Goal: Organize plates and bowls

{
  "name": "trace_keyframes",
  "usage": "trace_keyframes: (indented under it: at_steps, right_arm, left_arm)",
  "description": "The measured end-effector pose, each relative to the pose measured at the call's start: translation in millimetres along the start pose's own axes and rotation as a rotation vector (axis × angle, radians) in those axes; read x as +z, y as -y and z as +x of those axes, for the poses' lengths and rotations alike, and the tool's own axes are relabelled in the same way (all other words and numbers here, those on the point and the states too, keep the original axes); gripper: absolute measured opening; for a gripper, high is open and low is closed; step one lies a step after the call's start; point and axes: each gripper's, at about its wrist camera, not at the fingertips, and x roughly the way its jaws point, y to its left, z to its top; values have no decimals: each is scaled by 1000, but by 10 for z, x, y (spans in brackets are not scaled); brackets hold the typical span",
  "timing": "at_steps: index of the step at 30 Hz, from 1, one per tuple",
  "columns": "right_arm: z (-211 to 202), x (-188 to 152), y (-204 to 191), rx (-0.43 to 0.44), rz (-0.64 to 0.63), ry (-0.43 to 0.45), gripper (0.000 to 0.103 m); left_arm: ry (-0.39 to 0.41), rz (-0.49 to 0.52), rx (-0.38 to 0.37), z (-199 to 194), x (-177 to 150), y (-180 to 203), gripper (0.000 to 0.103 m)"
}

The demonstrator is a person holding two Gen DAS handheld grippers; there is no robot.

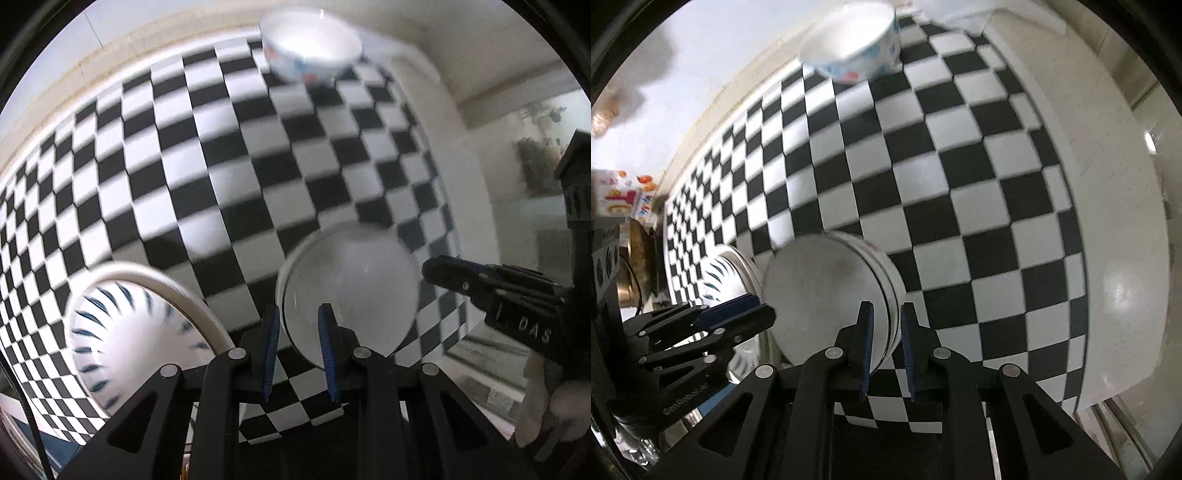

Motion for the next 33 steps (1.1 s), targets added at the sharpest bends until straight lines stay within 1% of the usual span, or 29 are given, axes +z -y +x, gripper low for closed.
trace_keyframes:
  at_steps: [1, 2, 3, 4, 5, 6, 7, 8, 10, 13, 14, 18, 19, 20, 21, 22, 23, 24, 28, 33]
  right_arm:
    - [-125, 91, 5, 4, 3, 32, 19]
    - [-216, 175, 8, 9, 6, 56, 22]
    - [-306, 294, 13, 20, 7, 84, 26]
    - [-366, 405, 22, 28, 10, 105, 36]
    - [-422, 558, 36, 31, 19, 133, 45]
    - [-455, 694, 48, 33, 26, 158, 46]
    - [-471, 845, 63, 38, 34, 181, 47]
    - [-464, 1014, 78, 41, 45, 200, 47]
    - [-398, 1305, 120, 40, 67, 212, 47]
    - [-177, 1745, 177, 52, 103, 184, 47]
    - [-83, 1869, 200, 53, 115, 170, 47]
    - [255, 2220, 255, 52, 142, 116, 47]
    - [328, 2282, 261, 50, 145, 104, 46]
    - [395, 2337, 264, 44, 148, 97, 43]
    - [449, 2375, 260, 42, 145, 88, 38]
    - [514, 2417, 255, 35, 143, 74, 21]
    - [562, 2446, 247, 36, 140, 67, 15]
    - [588, 2461, 232, 35, 137, 64, 14]
    - [592, 2471, 120, -33, 91, 82, 11]
    - [518, 2389, 29, -45, 62, 100, 10]
  left_arm:
    - [25, -11, 1, -102, 72, -24, 20]
    - [51, -28, -13, -207, 180, -60, 20]
    - [69, -44, -28, -275, 291, -96, 24]
    - [88, -63, -35, -331, 433, -137, 27]
    - [112, -90, -39, -380, 628, -196, 27]
    - [123, -105, -44, -399, 753, -242, 28]
    - [134, -130, -56, -397, 955, -301, 28]
    - [133, -147, -61, -374, 1098, -337, 28]
    - [132, -179, -74, -270, 1434, -410, 28]
    - [98, -209, -101, -33, 1818, -480, 28]
    - [84, -212, -106, 43, 1899, -482, 28]
    - [20, -207, -110, 398, 2187, -457, 27]
    - [5, -202, -108, 468, 2214, -448, 27]
    - [-4, -196, -102, 536, 2254, -437, 27]
    - [-2, -190, -97, 585, 2284, -426, 24]
    - [-2, -185, -94, 628, 2306, -421, 19]
    - [-1, -180, -83, 645, 2312, -412, 18]
    - [2, -177, -74, 643, 2313, -396, 16]
    - [15, -167, -58, 619, 2284, -367, 15]
    - [48, -148, -41, 455, 2207, -322, 15]
